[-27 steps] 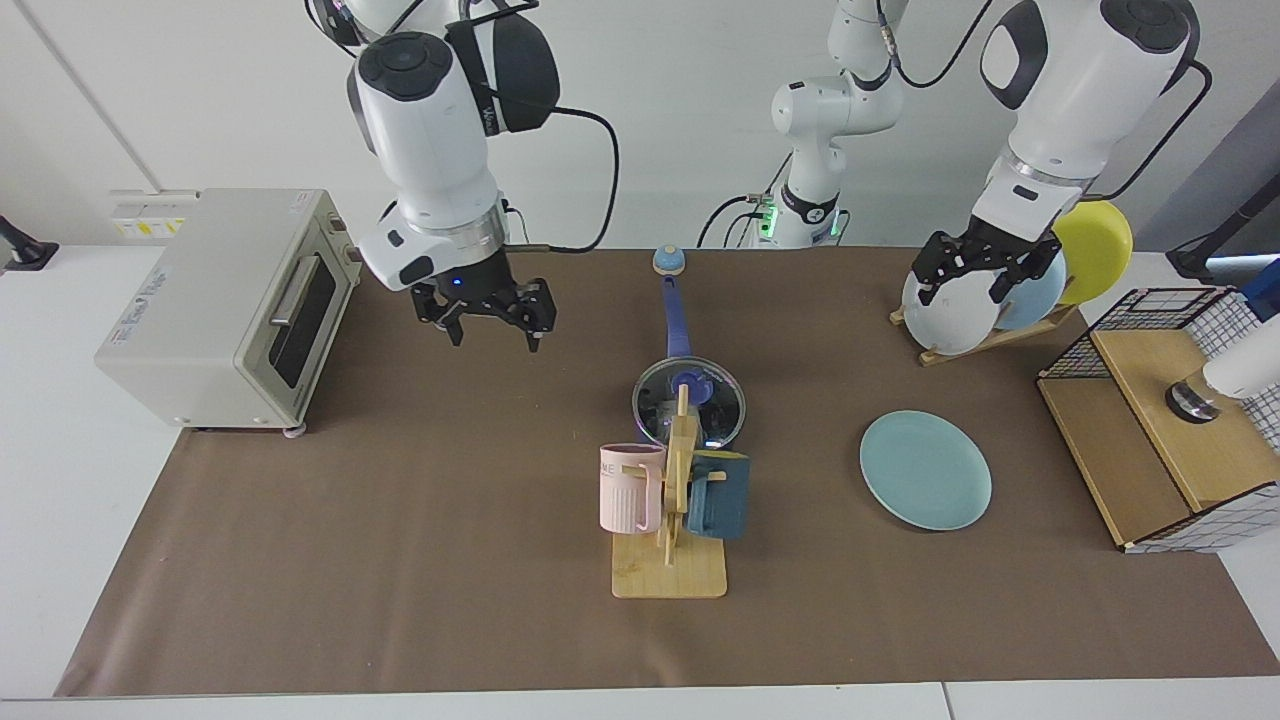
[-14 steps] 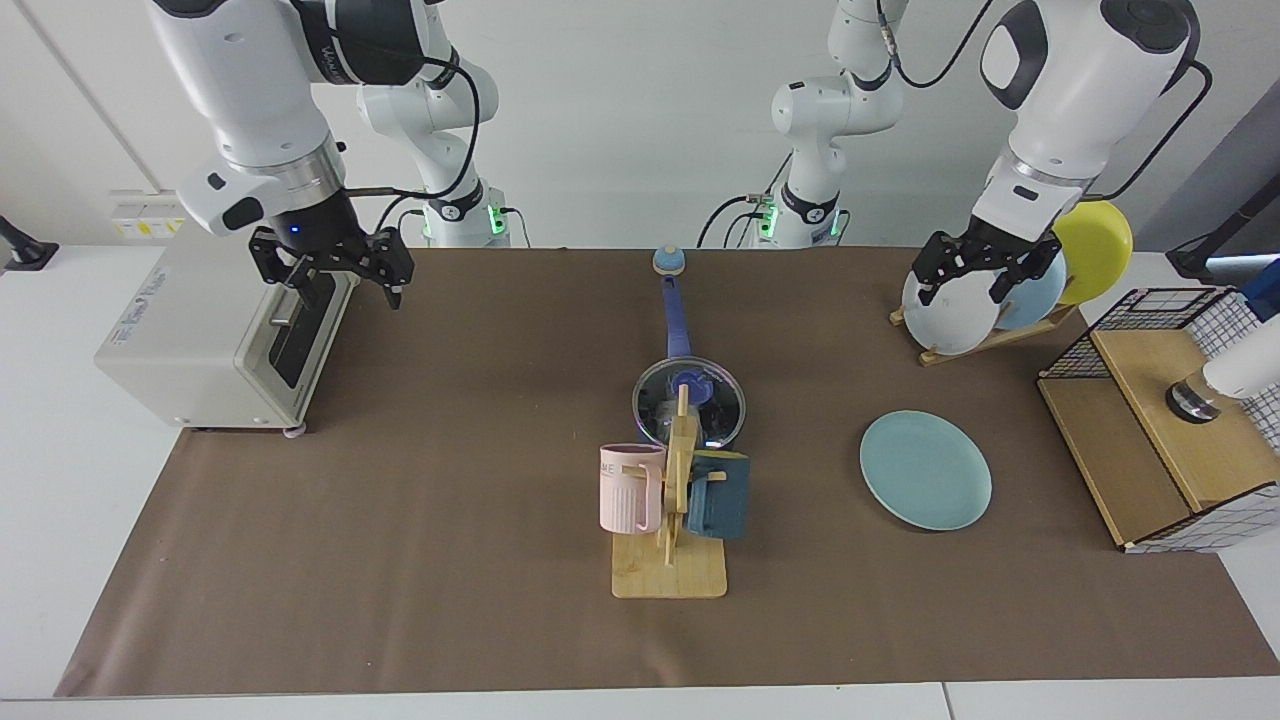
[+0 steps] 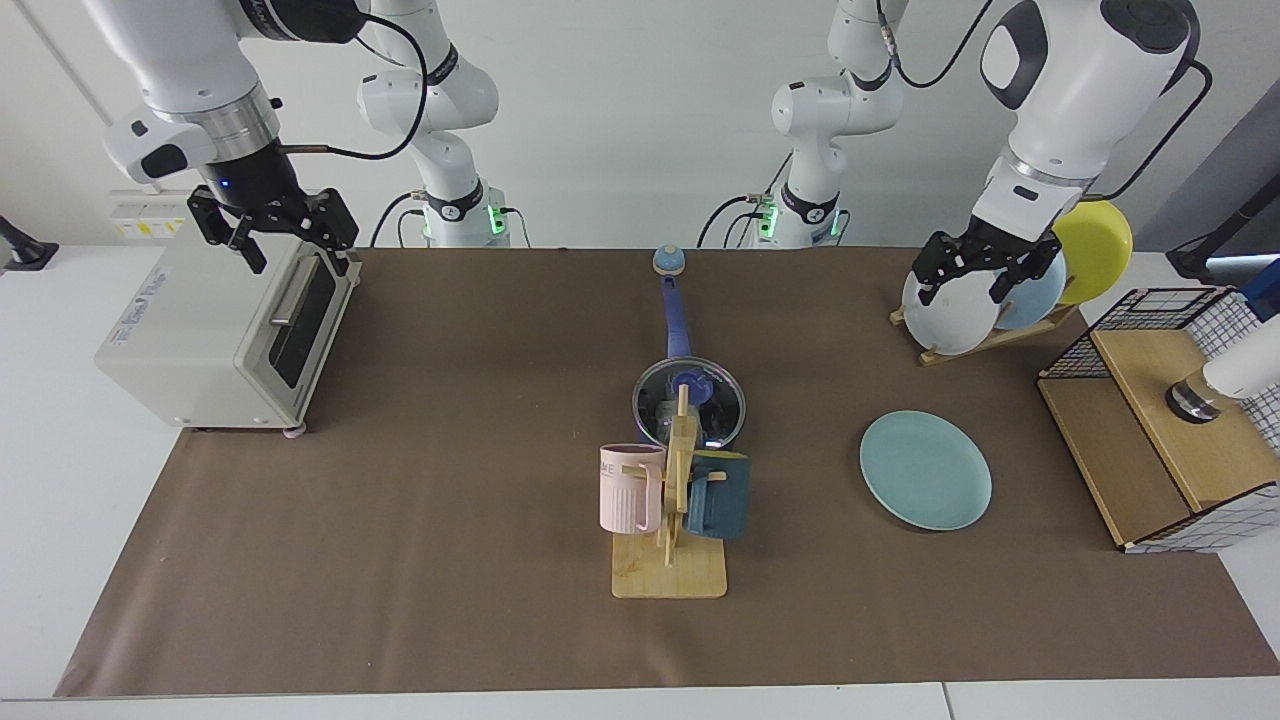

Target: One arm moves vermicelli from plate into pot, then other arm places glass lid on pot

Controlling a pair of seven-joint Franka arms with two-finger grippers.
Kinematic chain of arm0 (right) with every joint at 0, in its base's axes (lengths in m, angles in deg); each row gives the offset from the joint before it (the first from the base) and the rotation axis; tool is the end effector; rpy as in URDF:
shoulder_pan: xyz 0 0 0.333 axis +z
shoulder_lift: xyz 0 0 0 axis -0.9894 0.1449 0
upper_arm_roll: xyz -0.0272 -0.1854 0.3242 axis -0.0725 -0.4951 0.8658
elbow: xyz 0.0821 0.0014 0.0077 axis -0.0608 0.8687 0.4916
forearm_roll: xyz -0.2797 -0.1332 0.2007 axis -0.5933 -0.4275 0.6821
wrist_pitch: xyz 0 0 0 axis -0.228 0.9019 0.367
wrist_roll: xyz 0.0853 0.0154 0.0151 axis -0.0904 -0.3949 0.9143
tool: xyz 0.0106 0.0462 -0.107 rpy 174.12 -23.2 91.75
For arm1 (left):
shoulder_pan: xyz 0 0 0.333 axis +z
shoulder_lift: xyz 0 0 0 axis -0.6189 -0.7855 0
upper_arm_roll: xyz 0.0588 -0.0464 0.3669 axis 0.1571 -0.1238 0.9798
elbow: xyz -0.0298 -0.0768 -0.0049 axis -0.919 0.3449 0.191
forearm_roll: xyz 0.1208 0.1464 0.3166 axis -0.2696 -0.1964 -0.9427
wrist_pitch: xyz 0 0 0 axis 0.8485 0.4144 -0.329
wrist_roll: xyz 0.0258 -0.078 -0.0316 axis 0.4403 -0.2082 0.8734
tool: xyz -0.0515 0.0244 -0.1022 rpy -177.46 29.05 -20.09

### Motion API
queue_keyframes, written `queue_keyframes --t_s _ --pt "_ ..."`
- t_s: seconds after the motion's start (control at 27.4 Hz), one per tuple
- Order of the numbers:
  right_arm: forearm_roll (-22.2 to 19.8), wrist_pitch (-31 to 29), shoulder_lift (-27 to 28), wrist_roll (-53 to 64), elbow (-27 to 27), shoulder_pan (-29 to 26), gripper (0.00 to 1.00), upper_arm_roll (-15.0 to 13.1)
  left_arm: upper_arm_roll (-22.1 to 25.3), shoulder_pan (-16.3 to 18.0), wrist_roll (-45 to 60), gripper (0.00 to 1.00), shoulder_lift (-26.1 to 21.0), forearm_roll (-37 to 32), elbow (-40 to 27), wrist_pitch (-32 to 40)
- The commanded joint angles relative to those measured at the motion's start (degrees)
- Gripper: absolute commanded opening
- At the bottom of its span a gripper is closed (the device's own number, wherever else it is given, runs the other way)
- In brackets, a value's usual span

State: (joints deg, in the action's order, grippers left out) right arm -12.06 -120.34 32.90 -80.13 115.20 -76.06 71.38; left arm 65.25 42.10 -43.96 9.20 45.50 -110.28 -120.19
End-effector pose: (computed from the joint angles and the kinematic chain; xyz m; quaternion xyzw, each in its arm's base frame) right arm 0.5460 -0.0191 0.6987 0.9992 -0.0351 0.0207 0.0031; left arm 0.5514 -0.0323 0.6532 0.9999 -0.0040 0.0135 0.0026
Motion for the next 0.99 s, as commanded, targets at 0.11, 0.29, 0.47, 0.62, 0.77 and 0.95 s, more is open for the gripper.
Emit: queue_keyframes --t_s 0.11,0.29,0.47,0.62,0.77,0.95 --pt "0.8 -5.3 -11.7 -1.0 15.6 -3.2 1.00 1.6 0.6 -0.4 -0.1 1.00 1.1 0.2 -1.1 -0.3" --pt "1.3 -4.7 -12.7 -1.9 16.8 -4.2 1.00 1.8 0.6 -0.5 -0.1 1.00 1.1 0.2 -1.1 -0.3" --pt "1.3 -5.0 -11.9 -0.5 15.5 -5.6 1.00 3.9 0.6 -0.4 -0.2 1.00 1.1 0.2 -1.1 -0.3" --pt "1.1 -5.5 -11.4 -2.3 15.3 -8.5 1.00 7.2 0.6 -0.4 -0.1 1.00 1.1 0.2 -1.1 -0.3" --pt "0.7 -5.5 -11.5 -2.6 15.4 -8.4 1.00 7.4 0.6 -0.4 -0.2 1.00 1.1 0.2 -1.1 -0.3" --pt "0.6 -5.5 -11.5 -4.7 15.5 -8.3 1.00 7.4 0.6 -0.4 -0.1 1.00 1.1 0.2 -1.1 -0.3"
